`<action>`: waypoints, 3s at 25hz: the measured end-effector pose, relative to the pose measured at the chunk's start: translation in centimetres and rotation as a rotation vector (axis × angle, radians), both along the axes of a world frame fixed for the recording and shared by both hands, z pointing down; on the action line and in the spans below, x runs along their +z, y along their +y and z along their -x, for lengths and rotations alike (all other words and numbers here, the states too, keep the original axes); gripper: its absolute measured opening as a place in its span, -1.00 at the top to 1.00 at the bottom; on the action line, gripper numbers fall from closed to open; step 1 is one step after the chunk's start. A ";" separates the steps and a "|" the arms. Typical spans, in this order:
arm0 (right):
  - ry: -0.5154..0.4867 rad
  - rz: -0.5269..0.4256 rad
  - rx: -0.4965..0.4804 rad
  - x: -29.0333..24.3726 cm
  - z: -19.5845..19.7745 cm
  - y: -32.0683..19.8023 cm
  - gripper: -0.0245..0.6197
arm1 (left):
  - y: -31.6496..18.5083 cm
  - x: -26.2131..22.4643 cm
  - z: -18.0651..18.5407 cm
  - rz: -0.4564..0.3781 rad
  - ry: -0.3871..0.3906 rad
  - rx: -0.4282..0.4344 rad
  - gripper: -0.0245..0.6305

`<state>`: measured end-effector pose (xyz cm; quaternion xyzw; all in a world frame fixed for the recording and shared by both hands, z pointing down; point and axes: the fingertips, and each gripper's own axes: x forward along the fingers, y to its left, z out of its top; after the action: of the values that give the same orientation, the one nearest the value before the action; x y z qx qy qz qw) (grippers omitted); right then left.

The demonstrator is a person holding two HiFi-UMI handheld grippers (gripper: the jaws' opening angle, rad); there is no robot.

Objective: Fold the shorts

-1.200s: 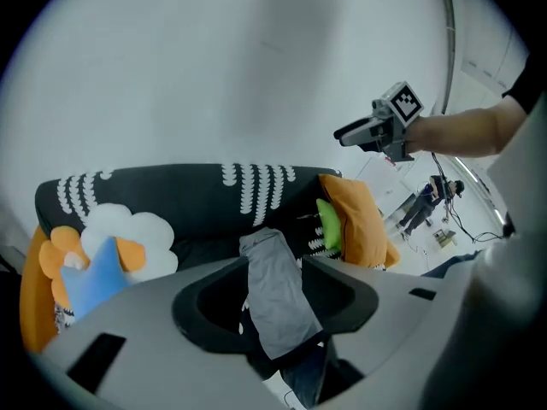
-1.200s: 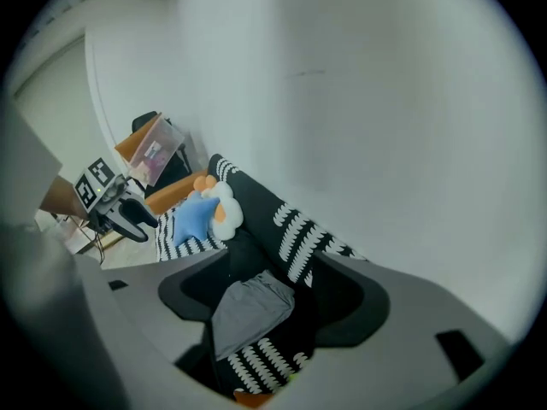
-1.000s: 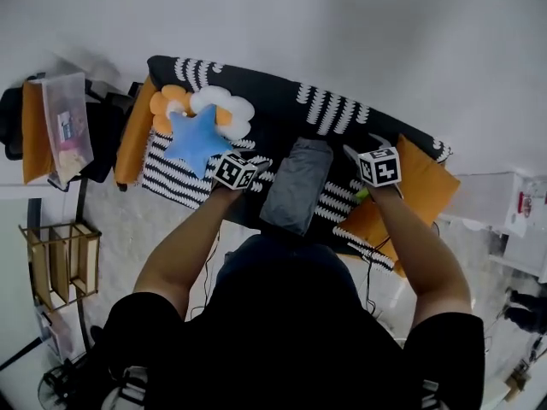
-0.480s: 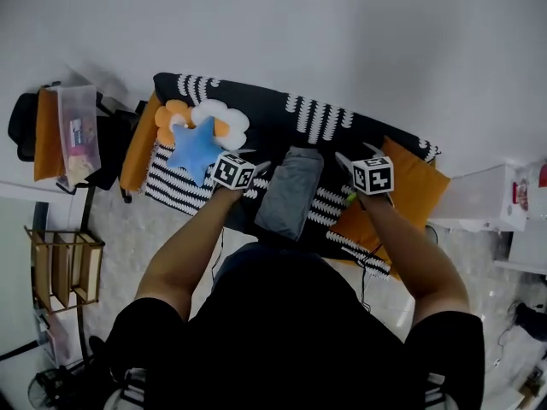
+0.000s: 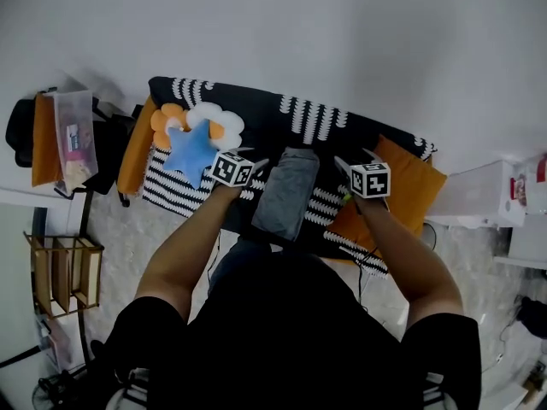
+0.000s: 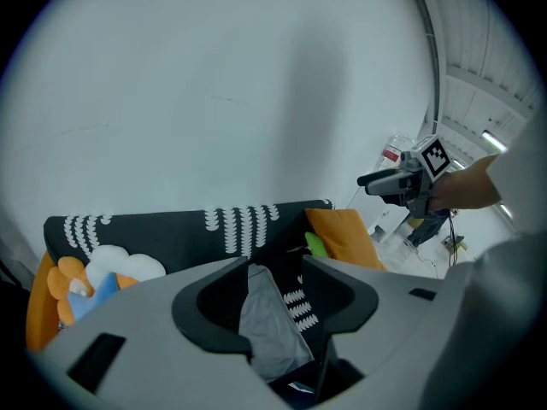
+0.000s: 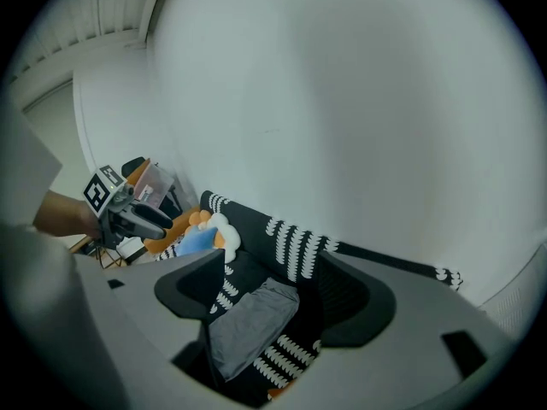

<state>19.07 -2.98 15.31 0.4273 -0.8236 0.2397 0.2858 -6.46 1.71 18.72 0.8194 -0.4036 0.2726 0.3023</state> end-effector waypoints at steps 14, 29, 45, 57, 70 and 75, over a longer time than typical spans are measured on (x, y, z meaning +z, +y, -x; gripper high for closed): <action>0.008 0.089 0.126 9.1 1.1 -4.5 -0.18 | -6.1 7.9 3.4 0.142 0.003 0.064 0.26; 0.007 0.248 0.138 25.4 1.8 -9.7 -0.10 | -13.4 23.6 2.9 0.308 0.029 0.137 0.26; 0.007 0.339 0.052 38.9 5.3 -10.0 0.00 | -15.6 39.9 -2.0 0.445 0.058 0.223 0.24; 0.040 0.387 -0.015 46.8 4.6 -8.9 0.01 | -17.8 48.9 -4.3 0.463 0.027 0.196 0.19; -0.004 0.411 -0.033 50.4 4.4 -8.4 0.01 | -18.7 51.7 -6.8 0.439 0.052 0.235 0.64; -0.052 0.405 -0.040 50.5 5.0 -10.4 -0.06 | -18.3 47.7 -7.9 0.248 0.038 0.478 0.68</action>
<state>14.11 -13.34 65.79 0.3381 -0.7742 0.4056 0.3491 1.48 -16.58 66.37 0.8531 -0.1562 0.3683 0.3351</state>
